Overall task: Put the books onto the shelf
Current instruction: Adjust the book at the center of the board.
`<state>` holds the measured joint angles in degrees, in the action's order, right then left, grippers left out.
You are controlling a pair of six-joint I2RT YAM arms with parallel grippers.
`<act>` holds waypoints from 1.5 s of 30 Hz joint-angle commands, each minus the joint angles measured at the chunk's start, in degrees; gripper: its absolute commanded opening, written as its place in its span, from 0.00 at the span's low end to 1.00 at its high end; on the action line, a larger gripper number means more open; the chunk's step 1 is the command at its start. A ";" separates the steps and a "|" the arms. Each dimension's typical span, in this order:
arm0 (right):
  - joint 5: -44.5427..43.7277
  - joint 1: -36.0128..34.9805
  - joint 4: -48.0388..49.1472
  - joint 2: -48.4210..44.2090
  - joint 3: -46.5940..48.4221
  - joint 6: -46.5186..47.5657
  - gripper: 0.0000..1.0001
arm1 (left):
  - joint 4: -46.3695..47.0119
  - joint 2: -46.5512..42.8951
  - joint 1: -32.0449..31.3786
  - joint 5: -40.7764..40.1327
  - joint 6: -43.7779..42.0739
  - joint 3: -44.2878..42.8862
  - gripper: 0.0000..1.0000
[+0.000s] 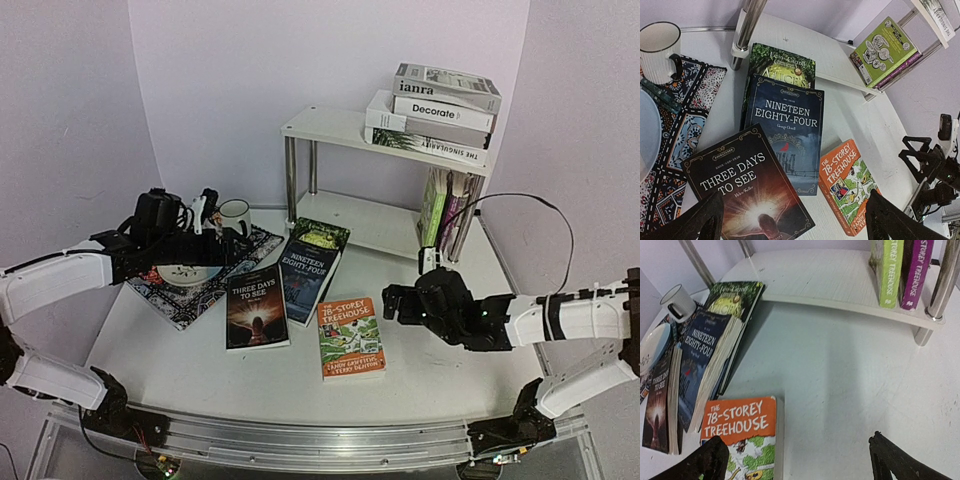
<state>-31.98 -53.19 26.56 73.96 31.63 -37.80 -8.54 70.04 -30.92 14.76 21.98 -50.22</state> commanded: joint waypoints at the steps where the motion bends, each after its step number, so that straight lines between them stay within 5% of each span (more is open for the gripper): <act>1: 5.21 -2.81 -10.85 0.85 2.95 -5.96 0.98 | -0.36 1.04 0.17 1.50 4.98 -0.08 1.00; 7: 20.39 -3.31 -7.52 5.64 2.99 -6.44 0.98 | 7.65 3.90 -0.64 9.35 14.13 4.26 0.98; 11: 24.19 -3.37 -7.14 7.61 4.13 -6.48 0.98 | 17.10 6.98 -7.49 5.87 20.55 7.46 0.98; 25: 33.74 -3.40 -4.30 11.64 2.04 -11.96 0.97 | 18.02 21.33 -17.71 4.02 25.56 1.57 0.97; 30: 36.34 -3.35 -3.91 13.99 3.44 -11.07 0.86 | 18.82 24.87 -19.17 5.33 28.33 0.38 0.94; 38: 32.01 -3.35 -8.22 13.11 3.87 -11.96 0.83 | 23.01 29.29 -20.10 9.05 32.35 -0.62 0.90; 45: 29.16 -2.90 -12.59 13.43 4.07 -16.50 0.52 | 23.92 33.73 -21.37 12.05 35.57 -2.34 0.87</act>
<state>-0.47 -56.29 18.64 88.07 34.26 -51.28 12.47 101.55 -51.53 23.99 54.54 -49.62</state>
